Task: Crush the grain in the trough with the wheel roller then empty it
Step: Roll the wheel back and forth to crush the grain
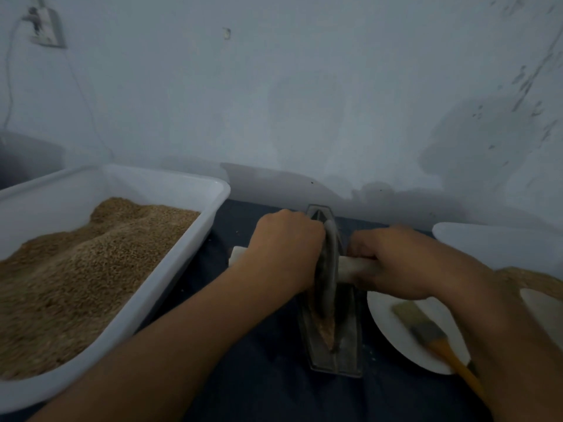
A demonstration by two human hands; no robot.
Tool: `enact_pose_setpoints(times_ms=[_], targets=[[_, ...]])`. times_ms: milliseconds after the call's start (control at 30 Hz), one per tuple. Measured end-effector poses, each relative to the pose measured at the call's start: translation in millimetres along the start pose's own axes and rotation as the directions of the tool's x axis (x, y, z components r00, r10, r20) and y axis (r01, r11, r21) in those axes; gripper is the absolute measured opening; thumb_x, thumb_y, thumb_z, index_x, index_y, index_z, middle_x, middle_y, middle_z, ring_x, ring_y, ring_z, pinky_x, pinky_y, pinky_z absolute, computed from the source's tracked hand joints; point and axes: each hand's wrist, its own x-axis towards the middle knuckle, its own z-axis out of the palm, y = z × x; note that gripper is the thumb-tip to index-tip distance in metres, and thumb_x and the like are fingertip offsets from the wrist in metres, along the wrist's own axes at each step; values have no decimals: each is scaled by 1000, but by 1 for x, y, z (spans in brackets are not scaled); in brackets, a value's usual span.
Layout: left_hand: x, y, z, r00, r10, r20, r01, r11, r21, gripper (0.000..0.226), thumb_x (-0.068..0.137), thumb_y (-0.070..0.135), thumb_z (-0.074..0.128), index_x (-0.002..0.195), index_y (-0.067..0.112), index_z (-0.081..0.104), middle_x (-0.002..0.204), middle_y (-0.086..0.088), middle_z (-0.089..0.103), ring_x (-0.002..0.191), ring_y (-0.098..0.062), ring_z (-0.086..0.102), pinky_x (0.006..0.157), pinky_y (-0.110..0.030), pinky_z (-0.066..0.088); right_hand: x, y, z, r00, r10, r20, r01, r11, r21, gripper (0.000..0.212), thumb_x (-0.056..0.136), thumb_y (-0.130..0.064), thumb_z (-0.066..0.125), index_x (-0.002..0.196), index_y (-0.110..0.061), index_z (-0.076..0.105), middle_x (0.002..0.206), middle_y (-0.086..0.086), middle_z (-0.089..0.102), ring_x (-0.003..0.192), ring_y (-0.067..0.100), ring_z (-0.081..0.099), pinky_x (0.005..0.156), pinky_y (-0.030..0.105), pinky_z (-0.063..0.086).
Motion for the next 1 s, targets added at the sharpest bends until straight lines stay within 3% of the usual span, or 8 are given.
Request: enact_pose_setpoints(times_ms=[100,267,467,567,700,800,900,1000], targets=[[-10,1,-10,999,39,13,-39,999,14,40,83,37,69,65,24,35,65,7,36,54,-9,29,54,-28,30,-14,-10,-13,998,-20,62,22,999,-23,31,76,-62,53,85,-33,54,82,-13,58,73,0,52,56,21,37],[-13,0,-14,998,48,34,-47,999,-10,40,83,41,69,67,28,35,67,9,37,55,-7,30,49,-25,22,-16,-12,-15,997,-18,73,21,998,-53,23,85,-54,64,79,-36,52,80,-13,58,71,1,53,60,25,43],[8,-2,14,998,-57,-5,56,997,-54,24,88,27,62,74,23,43,69,5,39,55,-12,30,56,-33,30,11,11,7,996,59,64,-59,998,10,14,93,-43,59,97,-32,66,90,-8,65,76,7,58,66,29,49],[20,-6,35,991,-99,-88,92,993,-74,4,90,27,59,90,26,55,78,4,57,61,-16,39,65,-35,30,30,23,28,990,128,-57,-124,990,69,19,98,-46,49,101,-34,63,97,-4,67,83,16,61,73,35,53],[26,-11,65,959,-121,-258,100,991,-91,6,92,27,57,98,28,60,87,6,67,71,-15,54,73,-32,35,46,24,55,921,149,-360,-147,989,34,35,98,-35,53,133,-32,57,127,2,63,111,27,59,93,42,46],[28,-16,74,936,-136,-323,89,984,-157,9,92,26,56,99,27,61,88,7,67,75,-17,60,73,-31,37,51,20,62,886,147,-440,-143,989,43,42,97,-33,56,139,-29,54,134,-1,60,122,26,54,108,46,35],[28,-18,66,957,-121,-263,75,981,-178,15,93,27,57,108,26,60,92,5,66,79,-21,63,69,-33,36,51,21,60,885,133,-446,-114,991,71,41,92,-32,63,133,-29,59,127,1,64,115,28,58,102,43,40],[25,-19,48,981,-96,-169,64,980,-188,18,91,28,57,109,26,59,91,3,64,79,-22,61,64,-31,31,44,23,48,919,129,-373,-104,991,86,31,87,-36,68,118,-34,63,109,-1,67,98,27,62,73,32,41]])
